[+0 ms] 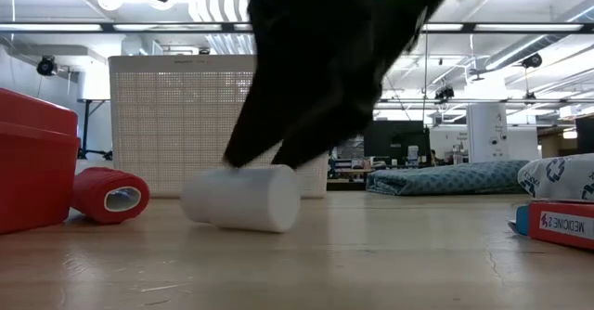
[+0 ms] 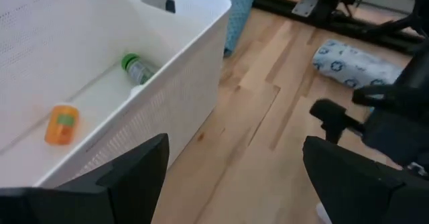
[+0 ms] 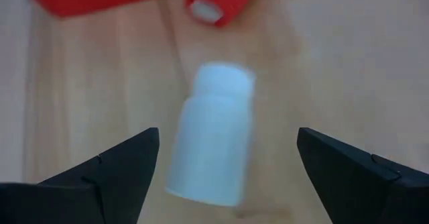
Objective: Pick & place medical supplies in basket/bin
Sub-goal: Put the white pill bottle into the white bin
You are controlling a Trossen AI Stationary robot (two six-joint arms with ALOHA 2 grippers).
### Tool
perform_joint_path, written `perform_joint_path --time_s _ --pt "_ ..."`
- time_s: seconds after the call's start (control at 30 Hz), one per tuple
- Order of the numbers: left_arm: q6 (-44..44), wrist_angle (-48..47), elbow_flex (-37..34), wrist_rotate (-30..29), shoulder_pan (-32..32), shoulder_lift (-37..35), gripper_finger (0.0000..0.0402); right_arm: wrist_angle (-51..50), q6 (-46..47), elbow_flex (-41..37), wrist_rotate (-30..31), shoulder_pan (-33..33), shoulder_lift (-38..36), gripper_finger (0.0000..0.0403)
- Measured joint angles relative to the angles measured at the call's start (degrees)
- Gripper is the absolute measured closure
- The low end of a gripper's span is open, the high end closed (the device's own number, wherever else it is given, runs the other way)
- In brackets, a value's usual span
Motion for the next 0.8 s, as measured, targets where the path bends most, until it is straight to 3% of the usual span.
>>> perform_joint_path --time_s 0.17,0.33,0.47,0.67,0.8 --pt "0.3 0.0 -0.9 0.0 0.0 0.0 0.0081 3.7 1.2 1.7 -1.6 -0.3 5.2 0.0057" --pt "2.0 0.0 -0.9 0.1 0.0 -0.5 0.0081 2.1 0.7 4.0 -1.3 -1.5 7.3 0.008" --pt "3.8 0.0 -1.0 0.1 0.0 -0.6 0.0081 1.6 -3.9 4.9 -0.4 -2.5 7.3 0.0128" --pt "5.2 -0.1 -1.1 0.9 0.0 -0.7 0.0081 -2.5 -2.8 5.0 0.4 -5.8 5.9 0.0245" --pt "5.0 -0.6 -1.2 8.6 0.0 -0.5 0.0081 -3.7 -3.0 4.8 3.0 -8.3 -0.7 0.025"
